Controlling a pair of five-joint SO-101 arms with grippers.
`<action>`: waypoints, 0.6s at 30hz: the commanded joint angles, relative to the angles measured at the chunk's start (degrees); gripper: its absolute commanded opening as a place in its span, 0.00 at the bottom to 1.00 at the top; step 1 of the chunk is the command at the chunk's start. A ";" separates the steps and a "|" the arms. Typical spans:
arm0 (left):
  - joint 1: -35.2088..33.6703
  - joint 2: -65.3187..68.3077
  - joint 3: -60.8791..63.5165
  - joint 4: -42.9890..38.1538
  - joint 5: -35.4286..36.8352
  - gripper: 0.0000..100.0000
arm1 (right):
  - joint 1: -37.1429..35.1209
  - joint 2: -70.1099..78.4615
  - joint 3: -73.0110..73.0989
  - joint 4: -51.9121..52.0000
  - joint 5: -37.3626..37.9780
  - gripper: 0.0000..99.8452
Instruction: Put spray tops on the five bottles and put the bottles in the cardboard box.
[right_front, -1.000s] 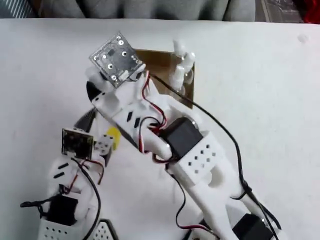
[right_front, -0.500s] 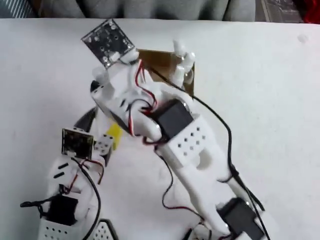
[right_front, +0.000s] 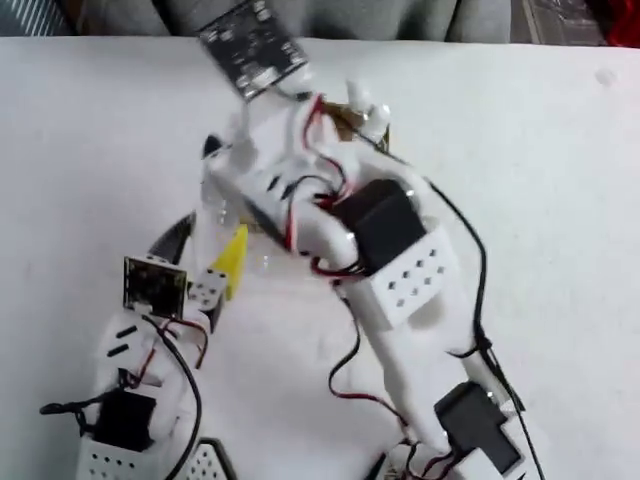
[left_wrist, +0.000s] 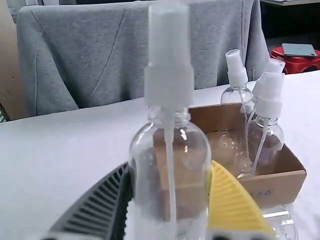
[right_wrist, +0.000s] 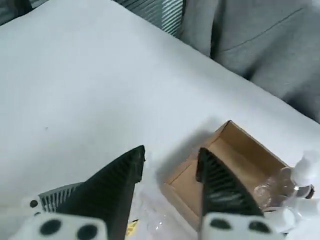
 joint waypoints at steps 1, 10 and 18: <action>-0.57 -0.57 -0.26 -1.58 0.09 0.02 | 3.56 -1.19 -3.16 -2.68 -0.44 0.01; -0.57 -0.57 -0.26 -1.49 0.09 0.02 | 4.18 5.41 -1.58 -5.67 -4.22 0.02; -0.57 -0.57 -0.26 -1.58 0.09 0.02 | -0.66 6.46 -2.02 0.13 -3.25 0.02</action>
